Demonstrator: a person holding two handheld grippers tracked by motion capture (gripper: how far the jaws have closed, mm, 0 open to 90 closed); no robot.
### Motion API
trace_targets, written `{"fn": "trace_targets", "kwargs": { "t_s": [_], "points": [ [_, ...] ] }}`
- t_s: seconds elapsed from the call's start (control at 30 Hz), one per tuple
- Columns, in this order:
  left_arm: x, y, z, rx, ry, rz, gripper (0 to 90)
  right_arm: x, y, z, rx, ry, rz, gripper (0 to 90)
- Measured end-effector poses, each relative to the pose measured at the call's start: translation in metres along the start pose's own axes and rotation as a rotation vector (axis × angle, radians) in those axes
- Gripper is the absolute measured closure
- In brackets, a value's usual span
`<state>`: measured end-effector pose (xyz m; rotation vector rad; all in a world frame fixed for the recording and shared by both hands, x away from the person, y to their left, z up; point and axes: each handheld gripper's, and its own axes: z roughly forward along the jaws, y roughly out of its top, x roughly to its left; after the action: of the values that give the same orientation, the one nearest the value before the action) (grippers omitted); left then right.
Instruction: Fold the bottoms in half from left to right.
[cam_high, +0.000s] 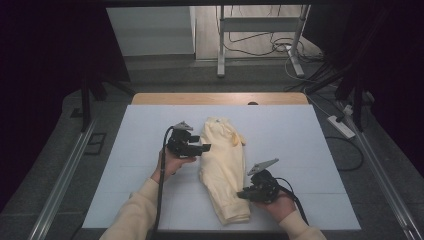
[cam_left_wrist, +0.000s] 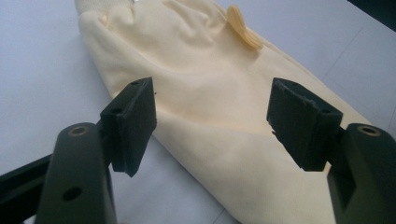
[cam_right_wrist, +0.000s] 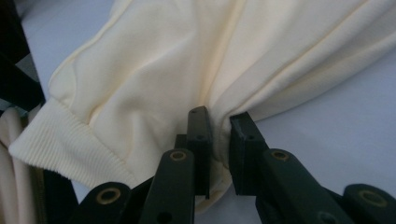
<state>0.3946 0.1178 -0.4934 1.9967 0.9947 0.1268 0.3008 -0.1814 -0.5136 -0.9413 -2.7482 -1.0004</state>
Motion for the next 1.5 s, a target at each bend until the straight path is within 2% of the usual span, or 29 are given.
{"fn": "trace_targets", "kwargs": {
  "t_s": [0.13,0.3,0.37,0.43,0.5,0.57,0.67,0.77,0.93,1.1,1.33,1.5],
  "points": [
    [0.000,0.000,0.000,0.003,0.001,0.001,31.8,0.008,0.000,0.004,-0.009,0.017,-0.042,79.4],
    [0.000,0.000,0.000,0.003,0.000,0.001,31.8,0.010,0.000,0.005,-0.015,0.011,-0.058,79.1],
    [0.000,0.000,0.000,0.004,0.000,0.001,31.7,0.009,0.000,0.004,-0.018,0.017,-0.062,76.4],
    [0.000,0.000,-0.001,0.005,0.000,0.003,31.6,0.006,0.000,0.002,-0.019,0.009,-0.071,68.4],
    [-0.001,0.000,-0.002,0.001,-0.001,0.002,31.6,0.001,0.001,-0.001,-0.029,-0.009,-0.064,56.7],
    [-0.001,0.000,-0.002,0.002,-0.002,0.002,31.5,-0.004,0.002,-0.007,-0.061,-0.051,-0.053,47.5],
    [-0.001,-0.001,-0.003,0.002,-0.004,-0.002,31.3,-0.014,0.004,-0.017,-0.121,-0.101,-0.040,40.2],
    [-0.002,-0.003,-0.005,0.002,-0.006,-0.002,31.2,-0.024,0.005,-0.024,-0.169,-0.117,-0.039,39.2],
    [-0.005,-0.008,-0.013,0.000,-0.003,0.007,31.0,-0.035,0.006,-0.030,-0.202,-0.146,-0.044,38.0],
    [-0.007,-0.016,-0.020,0.004,0.002,0.013,30.9,-0.042,0.007,-0.032,-0.231,-0.149,-0.052,37.8],
    [-0.005,-0.020,-0.020,0.003,-0.004,0.016,30.9,-0.050,0.013,-0.031,-0.237,-0.169,-0.049,37.8],
    [-0.005,-0.019,-0.018,0.014,-0.003,0.036,30.9,-0.054,0.017,-0.035,-0.256,-0.180,-0.055,37.7]
  ]
}}
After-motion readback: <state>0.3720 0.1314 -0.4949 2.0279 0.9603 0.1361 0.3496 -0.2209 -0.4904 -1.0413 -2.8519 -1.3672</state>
